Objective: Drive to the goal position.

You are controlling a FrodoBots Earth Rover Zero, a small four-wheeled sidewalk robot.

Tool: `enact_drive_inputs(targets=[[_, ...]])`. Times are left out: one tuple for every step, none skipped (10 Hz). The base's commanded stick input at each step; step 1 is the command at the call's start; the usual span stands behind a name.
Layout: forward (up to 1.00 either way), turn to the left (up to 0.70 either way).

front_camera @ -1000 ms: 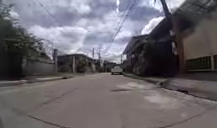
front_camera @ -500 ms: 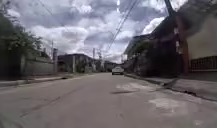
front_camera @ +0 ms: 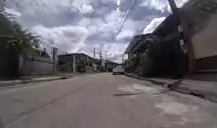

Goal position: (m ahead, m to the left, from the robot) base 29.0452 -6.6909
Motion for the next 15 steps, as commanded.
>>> enact_drive_inputs(targets=[[0.5,0.0],[0.5,0.0],[0.5,0.0],[0.5,0.0],[0.5,0.0],[0.5,0.0],[0.5,0.0],[0.5,0.0],[0.5,0.0],[0.5,0.0],[0.5,0.0],[0.5,0.0],[0.5,0.0],[0.5,0.0],[0.5,0.0]])
